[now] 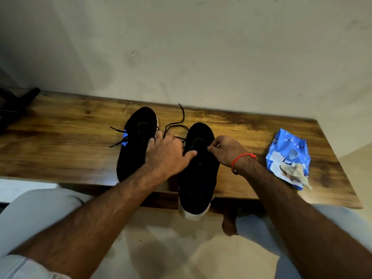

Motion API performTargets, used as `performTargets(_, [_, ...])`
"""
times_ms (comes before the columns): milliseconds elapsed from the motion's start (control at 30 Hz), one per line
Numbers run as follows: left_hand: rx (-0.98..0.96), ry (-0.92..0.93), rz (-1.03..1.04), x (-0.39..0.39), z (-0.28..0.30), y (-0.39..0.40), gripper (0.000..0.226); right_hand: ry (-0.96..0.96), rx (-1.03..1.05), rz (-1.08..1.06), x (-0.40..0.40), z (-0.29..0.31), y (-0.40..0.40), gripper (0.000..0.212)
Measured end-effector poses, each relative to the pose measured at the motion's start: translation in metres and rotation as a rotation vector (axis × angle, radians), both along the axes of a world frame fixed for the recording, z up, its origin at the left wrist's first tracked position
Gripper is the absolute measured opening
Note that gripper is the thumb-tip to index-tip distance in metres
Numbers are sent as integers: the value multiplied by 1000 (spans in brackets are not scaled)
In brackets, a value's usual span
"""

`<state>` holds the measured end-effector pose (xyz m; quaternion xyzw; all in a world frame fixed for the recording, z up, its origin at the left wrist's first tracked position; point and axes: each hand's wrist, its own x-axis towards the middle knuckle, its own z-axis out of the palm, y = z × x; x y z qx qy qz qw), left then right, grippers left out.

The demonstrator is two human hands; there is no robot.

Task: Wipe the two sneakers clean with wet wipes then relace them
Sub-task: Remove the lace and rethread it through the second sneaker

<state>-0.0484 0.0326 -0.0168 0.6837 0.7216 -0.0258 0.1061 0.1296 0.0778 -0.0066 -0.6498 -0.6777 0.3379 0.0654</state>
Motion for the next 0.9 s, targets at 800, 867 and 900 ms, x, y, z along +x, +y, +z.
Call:
performTargets(800, [56,-110,-49,1,-13,-12,41,-195,186,307,-11,-19,15,45])
performTargets(867, [59,-103,-47,1,-13,-12,42,-262,222,325,-27,-25,11,33])
performTargets(900, [60,-99,-44,1,-13,-11,42,-288,250,319,-30,-27,12,25])
